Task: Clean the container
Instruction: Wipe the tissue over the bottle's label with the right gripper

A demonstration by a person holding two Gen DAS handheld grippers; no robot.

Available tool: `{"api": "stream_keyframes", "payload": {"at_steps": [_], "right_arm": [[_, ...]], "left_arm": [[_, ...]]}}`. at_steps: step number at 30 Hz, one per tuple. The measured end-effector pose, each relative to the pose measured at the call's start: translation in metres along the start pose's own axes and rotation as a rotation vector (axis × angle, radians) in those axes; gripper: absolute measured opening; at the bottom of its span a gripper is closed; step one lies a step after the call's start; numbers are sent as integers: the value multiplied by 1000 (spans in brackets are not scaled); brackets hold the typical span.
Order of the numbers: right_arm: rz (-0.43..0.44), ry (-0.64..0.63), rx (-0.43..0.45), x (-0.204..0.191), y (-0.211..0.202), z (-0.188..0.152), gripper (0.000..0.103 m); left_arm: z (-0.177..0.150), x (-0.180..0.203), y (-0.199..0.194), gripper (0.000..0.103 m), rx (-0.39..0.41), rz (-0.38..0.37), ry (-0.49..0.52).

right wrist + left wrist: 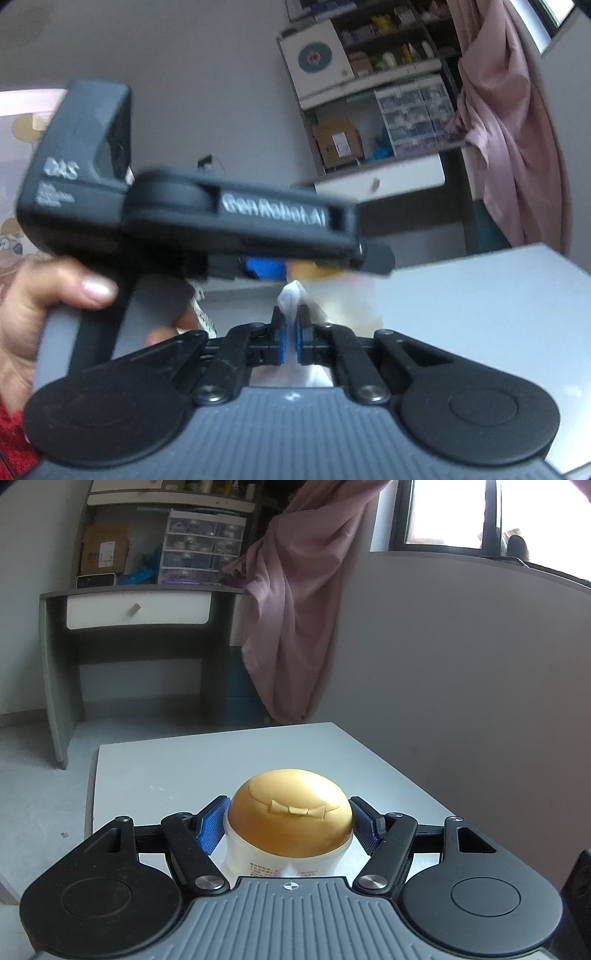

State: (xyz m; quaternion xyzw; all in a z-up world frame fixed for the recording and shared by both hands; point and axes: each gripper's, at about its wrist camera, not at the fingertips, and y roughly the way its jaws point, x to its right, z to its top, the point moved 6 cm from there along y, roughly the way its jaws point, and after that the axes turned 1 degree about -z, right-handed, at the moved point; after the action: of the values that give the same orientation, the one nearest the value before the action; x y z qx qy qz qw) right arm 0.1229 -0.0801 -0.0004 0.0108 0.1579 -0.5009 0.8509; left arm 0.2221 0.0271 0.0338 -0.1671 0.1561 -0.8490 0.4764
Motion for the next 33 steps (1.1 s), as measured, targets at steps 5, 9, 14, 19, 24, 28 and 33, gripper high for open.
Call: {"api": "stream_keyframes", "payload": {"at_steps": [5, 9, 14, 19, 24, 28, 33], "right_arm": [[-14, 13, -41, 1, 3, -14, 5], [-16, 33, -73, 5, 5, -22, 5], [-21, 40, -91, 6, 6, -28, 5], [-21, 42, -93, 6, 7, -26, 5], [-16, 21, -59, 3, 5, -16, 5], [-7, -6, -20, -2, 2, -3, 5], [11, -22, 20, -7, -1, 8, 5]], "left_arm": [[0, -1, 0, 69, 1, -2, -2], [0, 0, 1, 69, -2, -2, 4], [0, 1, 1, 69, -4, -1, 4], [1, 1, 0, 69, -8, 2, 4], [2, 2, 0, 69, -14, 1, 6], [2, 3, 0, 69, -16, 4, 8], [1, 3, -1, 69, -18, 3, 9]]}}
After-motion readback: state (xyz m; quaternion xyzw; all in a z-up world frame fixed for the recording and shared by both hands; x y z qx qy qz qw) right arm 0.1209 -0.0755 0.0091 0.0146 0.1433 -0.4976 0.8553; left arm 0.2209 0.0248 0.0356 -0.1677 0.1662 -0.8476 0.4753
